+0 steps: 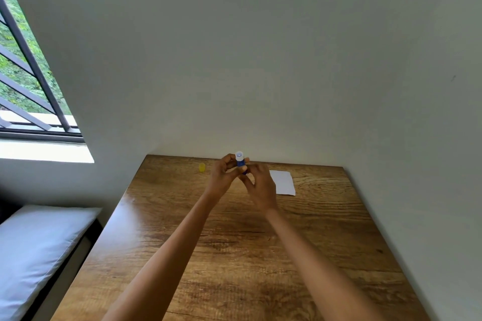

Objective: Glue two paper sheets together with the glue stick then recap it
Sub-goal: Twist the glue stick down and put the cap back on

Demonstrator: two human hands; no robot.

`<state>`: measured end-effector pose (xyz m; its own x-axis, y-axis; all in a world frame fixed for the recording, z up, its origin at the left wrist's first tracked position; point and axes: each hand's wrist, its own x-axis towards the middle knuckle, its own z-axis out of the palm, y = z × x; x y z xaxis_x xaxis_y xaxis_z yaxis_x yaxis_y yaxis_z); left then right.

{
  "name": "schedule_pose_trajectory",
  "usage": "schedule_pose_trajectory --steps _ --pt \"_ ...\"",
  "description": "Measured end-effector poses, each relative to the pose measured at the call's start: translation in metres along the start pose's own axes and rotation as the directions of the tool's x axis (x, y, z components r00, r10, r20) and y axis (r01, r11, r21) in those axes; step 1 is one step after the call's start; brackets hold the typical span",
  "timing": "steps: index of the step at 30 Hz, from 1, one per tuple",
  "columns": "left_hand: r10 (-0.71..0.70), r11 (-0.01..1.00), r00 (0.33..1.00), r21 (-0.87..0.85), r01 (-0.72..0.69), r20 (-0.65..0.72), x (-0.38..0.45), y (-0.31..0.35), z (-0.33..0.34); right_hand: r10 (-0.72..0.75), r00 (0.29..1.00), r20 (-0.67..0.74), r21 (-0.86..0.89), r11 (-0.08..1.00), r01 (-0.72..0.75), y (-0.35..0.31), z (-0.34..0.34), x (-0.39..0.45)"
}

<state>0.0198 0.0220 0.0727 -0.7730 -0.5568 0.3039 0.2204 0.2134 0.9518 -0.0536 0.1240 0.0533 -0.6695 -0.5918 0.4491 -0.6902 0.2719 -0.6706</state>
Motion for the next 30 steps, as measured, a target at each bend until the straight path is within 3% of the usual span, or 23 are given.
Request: schedule_pose_trajectory --steps 4,11,13,15,19,22,26,30 --pt "0.019 0.999 0.999 0.032 -0.018 -0.039 0.0 -0.002 0.009 0.091 0.986 -0.137 0.059 0.995 -0.083 -0.006 0.009 -0.001" --pt "-0.016 0.999 0.999 -0.035 0.015 -0.039 0.001 -0.002 -0.002 0.02 0.99 0.142 0.181 0.982 -0.045 -0.002 0.004 0.002" --pt "-0.004 1.0 0.998 0.013 0.005 -0.062 -0.001 -0.001 -0.001 -0.009 0.997 0.077 0.111 0.994 0.0 -0.003 0.005 0.001" --pt "0.071 0.984 0.991 0.173 -0.05 -0.116 -0.005 -0.002 0.004 -0.046 0.998 -0.048 0.024 0.999 0.047 -0.004 0.009 0.0" --pt "0.23 0.932 0.953 0.326 -0.157 -0.198 -0.013 -0.001 0.015 0.0 0.977 -0.212 0.053 0.999 0.012 -0.01 0.016 0.001" --pt "0.239 0.922 0.952 0.351 -0.161 -0.191 -0.015 0.0 0.014 0.017 0.99 -0.14 0.107 0.994 -0.002 -0.007 0.016 0.003" --pt "0.212 0.929 0.961 0.343 -0.141 -0.18 -0.011 0.001 0.001 -0.079 0.993 0.084 0.199 0.978 0.061 0.003 0.01 0.003" --pt "0.207 0.93 0.965 0.339 -0.143 -0.161 -0.012 0.0 -0.006 -0.105 0.991 0.08 0.195 0.977 0.088 0.004 0.009 0.003"
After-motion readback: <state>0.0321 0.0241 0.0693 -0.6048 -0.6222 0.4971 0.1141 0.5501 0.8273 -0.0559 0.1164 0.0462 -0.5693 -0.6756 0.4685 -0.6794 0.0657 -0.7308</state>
